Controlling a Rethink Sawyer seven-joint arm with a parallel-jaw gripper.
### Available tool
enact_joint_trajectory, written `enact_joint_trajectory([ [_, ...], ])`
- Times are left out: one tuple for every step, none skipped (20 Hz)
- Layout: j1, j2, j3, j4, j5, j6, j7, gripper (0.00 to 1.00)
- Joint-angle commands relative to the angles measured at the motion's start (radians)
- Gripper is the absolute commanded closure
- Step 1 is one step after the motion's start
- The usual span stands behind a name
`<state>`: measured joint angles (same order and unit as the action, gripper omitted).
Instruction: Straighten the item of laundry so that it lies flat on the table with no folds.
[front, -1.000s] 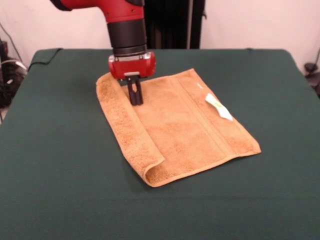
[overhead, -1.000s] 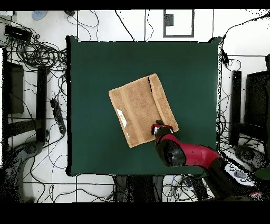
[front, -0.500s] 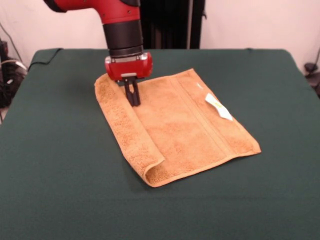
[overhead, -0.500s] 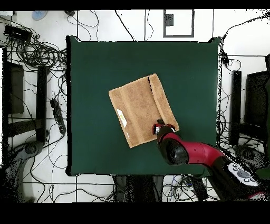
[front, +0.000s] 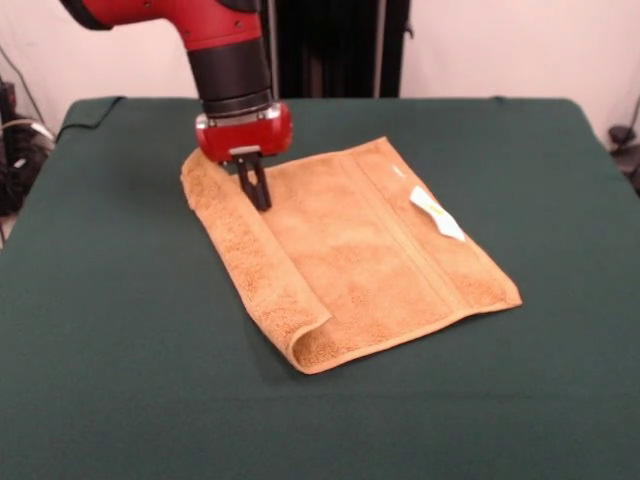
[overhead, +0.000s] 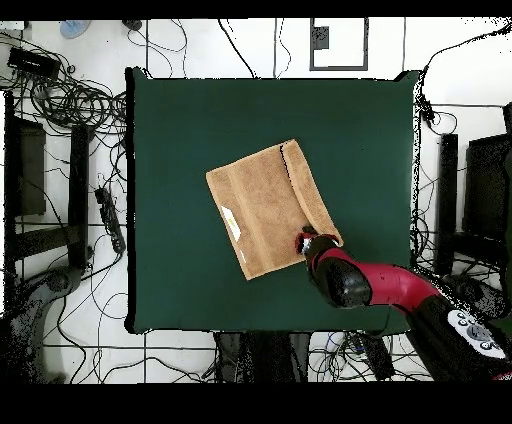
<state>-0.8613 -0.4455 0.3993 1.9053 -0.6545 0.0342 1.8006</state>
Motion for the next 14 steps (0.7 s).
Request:
enact_joint_trajectory([
  [-0.029, -0.031, 0.147, -0.094, -0.059, 0.172, -0.146, 1.0],
  [-0.038, -0.037, 0.157, -0.091, -0.064, 0.184, -0.149, 1.0],
  [-0.049, -0.05, 0.168, -0.087, -0.062, 0.206, -0.165, 1.0],
  [-0.058, -0.058, 0.178, -0.085, -0.066, 0.219, -0.168, 1.0],
  [-0.071, -0.07, 0.193, -0.084, -0.064, 0.247, -0.185, 1.0],
  [-0.085, -0.082, 0.208, -0.082, -0.062, 0.275, -0.202, 1.0],
  [-0.091, -0.084, 0.218, -0.085, -0.062, 0.29, -0.21, 1.0],
  [-0.098, -0.086, 0.228, -0.088, -0.062, 0.304, -0.218, 1.0],
  [-0.105, -0.087, 0.237, -0.09, -0.062, 0.317, -0.225, 1.0],
  [-0.112, -0.089, 0.246, -0.093, -0.062, 0.331, -0.232, 1.0],
  [-0.117, -0.091, 0.253, -0.094, -0.063, 0.342, -0.234, 1.0],
  [-0.125, -0.097, 0.263, -0.096, -0.059, 0.36, -0.245, 1.0],
  [-0.131, -0.101, 0.272, -0.097, -0.061, 0.373, -0.246, 1.0],
  [-0.139, -0.104, 0.28, -0.096, -0.057, 0.387, -0.253, 1.0],
])
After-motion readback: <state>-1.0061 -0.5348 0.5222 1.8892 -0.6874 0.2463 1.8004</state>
